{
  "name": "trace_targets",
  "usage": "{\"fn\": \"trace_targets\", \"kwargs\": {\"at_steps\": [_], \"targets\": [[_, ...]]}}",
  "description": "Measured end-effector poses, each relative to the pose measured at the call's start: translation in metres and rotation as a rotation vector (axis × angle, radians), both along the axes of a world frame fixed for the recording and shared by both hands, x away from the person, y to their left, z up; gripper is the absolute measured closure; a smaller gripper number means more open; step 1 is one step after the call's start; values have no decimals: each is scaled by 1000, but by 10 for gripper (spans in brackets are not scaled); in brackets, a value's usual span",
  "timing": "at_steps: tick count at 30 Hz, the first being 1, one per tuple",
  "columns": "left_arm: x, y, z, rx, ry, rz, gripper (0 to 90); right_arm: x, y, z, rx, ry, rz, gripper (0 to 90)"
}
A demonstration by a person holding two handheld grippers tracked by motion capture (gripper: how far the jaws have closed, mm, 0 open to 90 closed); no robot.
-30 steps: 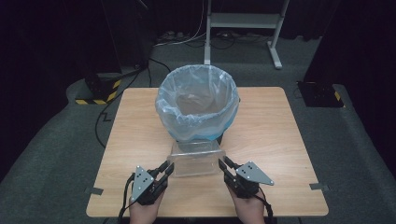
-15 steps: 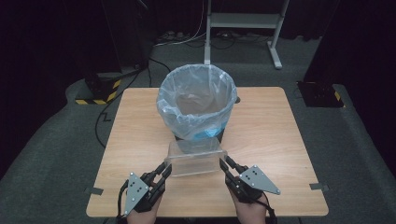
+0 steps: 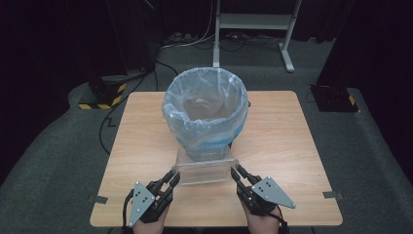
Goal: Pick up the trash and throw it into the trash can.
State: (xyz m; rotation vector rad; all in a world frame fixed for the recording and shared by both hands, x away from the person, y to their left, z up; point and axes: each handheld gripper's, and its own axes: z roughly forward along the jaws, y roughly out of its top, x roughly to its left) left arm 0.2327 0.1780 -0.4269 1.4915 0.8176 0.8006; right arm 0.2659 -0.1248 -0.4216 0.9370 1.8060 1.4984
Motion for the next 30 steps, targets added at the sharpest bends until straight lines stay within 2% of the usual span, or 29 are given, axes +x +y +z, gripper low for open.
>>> {"fn": "trace_targets", "kwargs": {"at_steps": [5,11,21,23,30], "targets": [[1,0,13,3,-44,-7,782,-1,-1,13,10,-36,-3,768],[1,-1,34,-12,-102,-4,781,-1,-2,34,21,-100,-5,767],[6,-3,69,-3,-182,-14,783,2,-3,68,35,-182,-19,765],[8,-4,77,6,-202,-16,785,5,-3,75,40,-190,-23,765],[21,-3,96,-8,-239,-29,788,12,-2,97,42,-243,-40,765]]}}
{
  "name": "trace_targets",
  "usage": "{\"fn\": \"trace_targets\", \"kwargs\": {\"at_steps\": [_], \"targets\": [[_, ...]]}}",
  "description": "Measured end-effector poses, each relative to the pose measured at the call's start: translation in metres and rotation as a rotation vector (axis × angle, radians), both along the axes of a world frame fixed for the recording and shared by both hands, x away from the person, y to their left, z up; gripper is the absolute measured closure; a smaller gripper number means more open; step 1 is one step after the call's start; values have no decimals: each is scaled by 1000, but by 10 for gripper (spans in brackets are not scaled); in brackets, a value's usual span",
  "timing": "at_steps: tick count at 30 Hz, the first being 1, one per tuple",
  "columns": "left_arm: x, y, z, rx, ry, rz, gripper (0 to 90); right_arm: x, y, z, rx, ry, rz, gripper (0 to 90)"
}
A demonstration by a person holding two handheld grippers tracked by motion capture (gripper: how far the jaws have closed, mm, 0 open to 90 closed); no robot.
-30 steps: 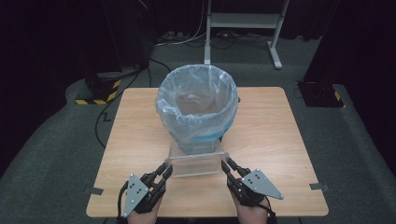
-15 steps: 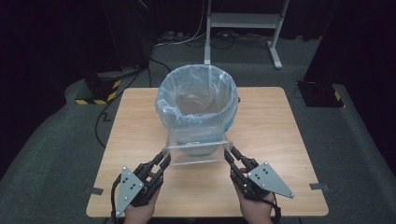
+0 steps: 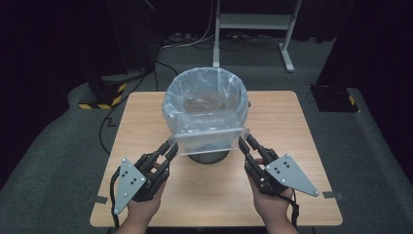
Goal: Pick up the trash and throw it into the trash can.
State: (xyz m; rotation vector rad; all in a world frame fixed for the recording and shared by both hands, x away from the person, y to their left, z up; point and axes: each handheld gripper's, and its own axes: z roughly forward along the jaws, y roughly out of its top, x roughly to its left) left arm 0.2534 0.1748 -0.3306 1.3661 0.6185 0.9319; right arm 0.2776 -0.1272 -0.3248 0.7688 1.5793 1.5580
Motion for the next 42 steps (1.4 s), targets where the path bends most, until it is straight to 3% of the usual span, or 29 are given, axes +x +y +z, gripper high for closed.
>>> {"fn": "trace_targets", "kwargs": {"at_steps": [14,22,27,30,36,38,40,42], "targets": [[56,7,33,1,-24,-16,789,46,8,35,10,-22,-34,765],[105,10,37,-25,15,-18,788,91,14,45,-2,18,-57,764],[131,11,37,-8,28,-1,784,116,17,51,-22,38,-60,763],[142,13,36,-24,52,9,783,128,19,53,-25,48,-64,762],[157,12,31,-3,86,27,778,148,22,49,-42,91,-69,759],[160,14,29,-3,99,36,770,153,24,47,-53,106,-63,732],[163,15,29,-9,118,22,738,157,26,46,-70,134,-52,650],[163,14,28,-18,160,-10,598,156,25,45,-76,138,-52,557]]}}
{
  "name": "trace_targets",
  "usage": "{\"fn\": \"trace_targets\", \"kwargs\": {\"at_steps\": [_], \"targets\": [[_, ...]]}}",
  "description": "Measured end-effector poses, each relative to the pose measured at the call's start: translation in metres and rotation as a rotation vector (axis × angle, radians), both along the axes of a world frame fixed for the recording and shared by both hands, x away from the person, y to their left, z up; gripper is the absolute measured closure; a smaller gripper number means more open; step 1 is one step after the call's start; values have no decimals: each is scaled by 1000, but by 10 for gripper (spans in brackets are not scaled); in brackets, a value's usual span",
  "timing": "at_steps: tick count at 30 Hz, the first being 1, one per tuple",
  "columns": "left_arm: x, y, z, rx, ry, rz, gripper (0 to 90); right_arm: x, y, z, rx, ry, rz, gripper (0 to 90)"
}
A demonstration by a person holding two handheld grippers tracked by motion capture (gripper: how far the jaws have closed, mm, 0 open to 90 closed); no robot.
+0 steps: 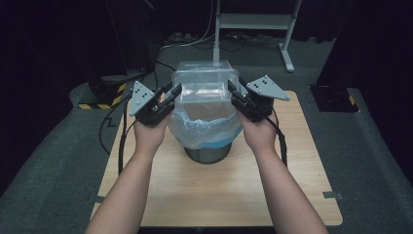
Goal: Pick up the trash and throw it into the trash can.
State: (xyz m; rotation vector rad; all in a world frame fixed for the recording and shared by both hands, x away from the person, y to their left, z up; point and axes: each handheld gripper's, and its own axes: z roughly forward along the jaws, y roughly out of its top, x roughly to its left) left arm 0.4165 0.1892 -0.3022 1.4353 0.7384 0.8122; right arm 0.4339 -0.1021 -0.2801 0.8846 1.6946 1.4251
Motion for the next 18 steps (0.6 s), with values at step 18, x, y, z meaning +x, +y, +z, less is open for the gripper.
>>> {"fn": "trace_targets", "kwargs": {"at_steps": [18], "targets": [[-76,6,-28,58,39,74,484,-62,-24,-24,-38,-32,5,501]]}}
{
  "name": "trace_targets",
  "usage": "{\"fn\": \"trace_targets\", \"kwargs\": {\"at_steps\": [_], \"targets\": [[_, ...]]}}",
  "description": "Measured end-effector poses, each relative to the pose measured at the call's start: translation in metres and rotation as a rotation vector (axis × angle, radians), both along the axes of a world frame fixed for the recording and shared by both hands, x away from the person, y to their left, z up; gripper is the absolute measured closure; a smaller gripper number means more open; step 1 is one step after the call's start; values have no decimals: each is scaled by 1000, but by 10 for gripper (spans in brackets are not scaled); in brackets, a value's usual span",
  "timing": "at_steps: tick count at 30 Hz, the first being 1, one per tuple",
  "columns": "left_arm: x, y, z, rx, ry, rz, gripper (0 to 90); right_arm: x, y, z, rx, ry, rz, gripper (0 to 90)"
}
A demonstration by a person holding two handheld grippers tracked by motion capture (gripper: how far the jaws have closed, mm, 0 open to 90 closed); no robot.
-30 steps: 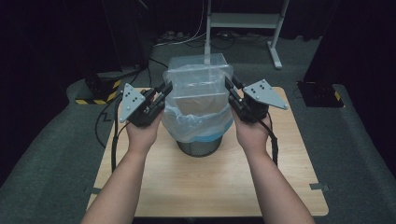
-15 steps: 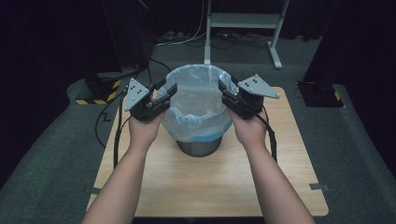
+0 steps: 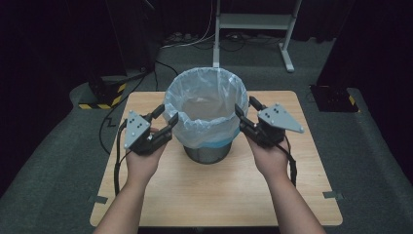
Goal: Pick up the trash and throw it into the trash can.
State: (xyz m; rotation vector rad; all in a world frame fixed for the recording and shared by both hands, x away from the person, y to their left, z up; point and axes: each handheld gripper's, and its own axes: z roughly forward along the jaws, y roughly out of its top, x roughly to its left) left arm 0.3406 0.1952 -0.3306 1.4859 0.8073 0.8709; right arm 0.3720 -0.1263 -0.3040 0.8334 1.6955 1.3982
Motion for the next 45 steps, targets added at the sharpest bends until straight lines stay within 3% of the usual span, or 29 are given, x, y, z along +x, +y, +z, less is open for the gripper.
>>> {"fn": "trace_targets", "kwargs": {"at_steps": [6,11,13,21,23,34,39,42,44,45], "targets": [[-25,3,-25,17,37,-18,495,-24,-11,-24,-28,24,7,502],[-34,4,-53,23,92,-23,505,-34,-16,-50,-49,71,25,500],[-36,4,-65,43,115,-25,520,-37,-17,-61,-64,90,29,496],[-38,2,-116,76,262,-39,517,-44,-18,-116,-120,212,35,489],[-39,1,-126,97,291,-38,511,-44,-19,-130,-133,244,31,488],[-34,-8,-187,220,543,-25,451,-42,-22,-202,-188,436,-19,467],[-33,-14,-199,290,607,-10,418,-41,-26,-221,-215,527,-42,441],[-33,-15,-200,286,611,-21,385,-41,-29,-221,-206,535,-58,439],[-33,-15,-201,270,619,-19,325,-37,-28,-223,-243,603,-69,397],[-34,-16,-201,276,622,-22,296,-35,-29,-223,-223,618,-57,385]]}}
